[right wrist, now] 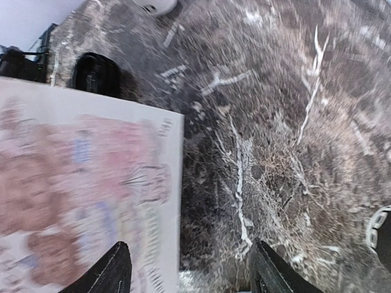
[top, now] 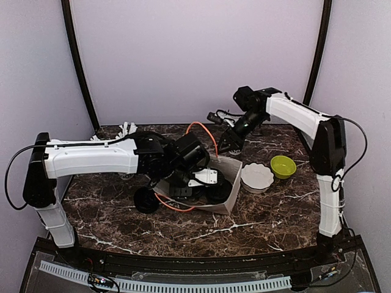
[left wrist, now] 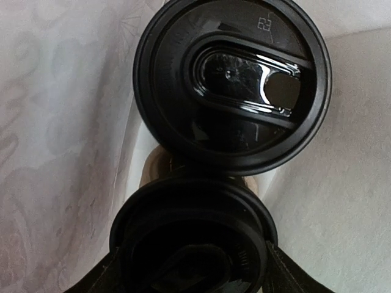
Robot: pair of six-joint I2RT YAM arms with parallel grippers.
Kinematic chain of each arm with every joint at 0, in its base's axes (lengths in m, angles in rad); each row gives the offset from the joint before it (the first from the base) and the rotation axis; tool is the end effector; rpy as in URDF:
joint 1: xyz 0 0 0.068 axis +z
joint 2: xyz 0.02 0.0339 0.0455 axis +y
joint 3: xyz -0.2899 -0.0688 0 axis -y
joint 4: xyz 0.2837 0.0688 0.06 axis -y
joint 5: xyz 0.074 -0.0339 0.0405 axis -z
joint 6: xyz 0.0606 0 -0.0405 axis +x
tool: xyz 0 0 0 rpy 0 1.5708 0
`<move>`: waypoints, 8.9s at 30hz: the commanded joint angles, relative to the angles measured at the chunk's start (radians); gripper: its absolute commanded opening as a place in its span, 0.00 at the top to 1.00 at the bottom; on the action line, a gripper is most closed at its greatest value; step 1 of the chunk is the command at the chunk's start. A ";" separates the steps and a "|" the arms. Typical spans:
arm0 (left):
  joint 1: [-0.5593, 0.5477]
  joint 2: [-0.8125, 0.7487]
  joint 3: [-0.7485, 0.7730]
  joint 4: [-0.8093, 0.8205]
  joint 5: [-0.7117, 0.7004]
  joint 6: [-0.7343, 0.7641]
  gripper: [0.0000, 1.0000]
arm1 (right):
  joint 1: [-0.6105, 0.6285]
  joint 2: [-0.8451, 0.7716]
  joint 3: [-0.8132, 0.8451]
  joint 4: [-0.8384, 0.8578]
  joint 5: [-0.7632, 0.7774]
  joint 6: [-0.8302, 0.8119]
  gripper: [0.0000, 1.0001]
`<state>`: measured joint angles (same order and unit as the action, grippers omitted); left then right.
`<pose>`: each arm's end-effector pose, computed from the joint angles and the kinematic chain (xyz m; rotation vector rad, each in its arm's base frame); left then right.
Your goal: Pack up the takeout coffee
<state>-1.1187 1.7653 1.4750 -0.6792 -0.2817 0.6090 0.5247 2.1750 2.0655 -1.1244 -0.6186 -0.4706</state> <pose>0.2073 -0.3883 0.2652 1.8211 1.6996 0.1469 0.4273 0.2879 0.2643 -1.4155 2.2987 0.8735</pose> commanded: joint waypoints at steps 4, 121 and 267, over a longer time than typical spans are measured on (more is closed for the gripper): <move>0.084 0.125 0.204 -0.202 0.201 -0.105 0.56 | -0.078 -0.247 -0.125 -0.082 -0.137 -0.152 0.33; 0.236 -0.526 0.342 -0.370 -0.361 -0.843 0.22 | 0.322 -0.252 0.161 -0.071 -0.215 -0.024 0.31; 0.395 -0.086 0.382 0.009 0.710 -0.850 1.00 | -0.216 -0.517 -0.135 0.210 0.085 0.098 0.36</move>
<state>-0.6853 1.5982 1.7954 -0.7132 0.4183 -0.2478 0.3202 1.6924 1.9358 -0.9630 -0.5404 -0.3828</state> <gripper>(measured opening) 0.022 0.635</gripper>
